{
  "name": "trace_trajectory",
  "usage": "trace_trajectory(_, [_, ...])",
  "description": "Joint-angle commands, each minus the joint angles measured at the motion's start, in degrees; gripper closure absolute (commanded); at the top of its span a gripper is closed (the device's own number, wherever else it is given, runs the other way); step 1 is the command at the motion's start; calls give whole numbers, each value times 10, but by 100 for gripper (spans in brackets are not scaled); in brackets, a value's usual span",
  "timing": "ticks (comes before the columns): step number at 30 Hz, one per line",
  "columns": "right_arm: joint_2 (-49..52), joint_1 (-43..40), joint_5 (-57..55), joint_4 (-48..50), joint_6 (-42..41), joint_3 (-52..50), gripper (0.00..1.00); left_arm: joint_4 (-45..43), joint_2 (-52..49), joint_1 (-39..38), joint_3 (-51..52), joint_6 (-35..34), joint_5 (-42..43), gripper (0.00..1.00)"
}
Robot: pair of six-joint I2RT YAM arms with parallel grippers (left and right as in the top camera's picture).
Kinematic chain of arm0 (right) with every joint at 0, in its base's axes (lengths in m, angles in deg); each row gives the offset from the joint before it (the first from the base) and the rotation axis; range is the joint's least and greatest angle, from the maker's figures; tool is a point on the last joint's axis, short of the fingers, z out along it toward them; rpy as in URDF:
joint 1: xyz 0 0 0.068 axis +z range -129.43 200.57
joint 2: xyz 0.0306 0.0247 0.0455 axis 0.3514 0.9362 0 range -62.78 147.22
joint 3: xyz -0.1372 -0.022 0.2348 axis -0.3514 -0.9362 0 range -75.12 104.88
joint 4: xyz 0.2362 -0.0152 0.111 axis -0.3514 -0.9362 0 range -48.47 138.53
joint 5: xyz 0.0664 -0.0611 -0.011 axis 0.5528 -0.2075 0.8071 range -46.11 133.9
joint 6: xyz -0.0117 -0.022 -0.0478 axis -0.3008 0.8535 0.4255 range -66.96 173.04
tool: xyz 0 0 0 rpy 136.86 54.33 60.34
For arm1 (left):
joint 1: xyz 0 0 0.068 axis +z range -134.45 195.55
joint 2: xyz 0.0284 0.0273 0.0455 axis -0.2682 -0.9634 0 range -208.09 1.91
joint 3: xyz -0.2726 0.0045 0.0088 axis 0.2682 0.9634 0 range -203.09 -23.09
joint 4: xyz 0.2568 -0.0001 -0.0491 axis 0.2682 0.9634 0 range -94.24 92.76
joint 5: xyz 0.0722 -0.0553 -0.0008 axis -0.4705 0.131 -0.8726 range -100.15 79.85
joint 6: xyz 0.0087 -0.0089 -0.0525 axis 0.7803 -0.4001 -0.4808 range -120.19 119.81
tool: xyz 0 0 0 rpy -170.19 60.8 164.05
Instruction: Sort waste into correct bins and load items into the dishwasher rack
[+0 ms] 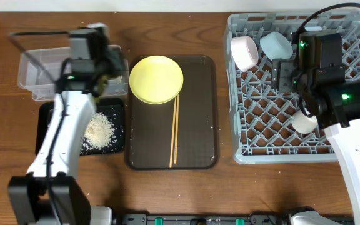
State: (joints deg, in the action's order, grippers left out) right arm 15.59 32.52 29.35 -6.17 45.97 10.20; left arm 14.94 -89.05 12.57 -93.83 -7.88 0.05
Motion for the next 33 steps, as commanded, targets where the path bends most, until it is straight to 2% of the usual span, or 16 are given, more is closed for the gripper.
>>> trace_trajectory(1, [4,-4,15,0,-6,2,16,2,-31,-37,5,1,39,49])
trace_trajectory(8, [4,-4,30,-4,-6,2,16,-15,-115,-90,5,1,-3,50])
trace_trajectory(13, [4,-4,30,-7,-6,2,16,-9,-167,-109,5,1,-3,50])
trace_trajectory(25, [4,-4,30,-10,-6,2,16,77,-211,-157,5,-2,-3,50])
trace_trajectory(33, [4,-4,30,-10,-6,2,16,110,-211,-203,5,-1,67,50])
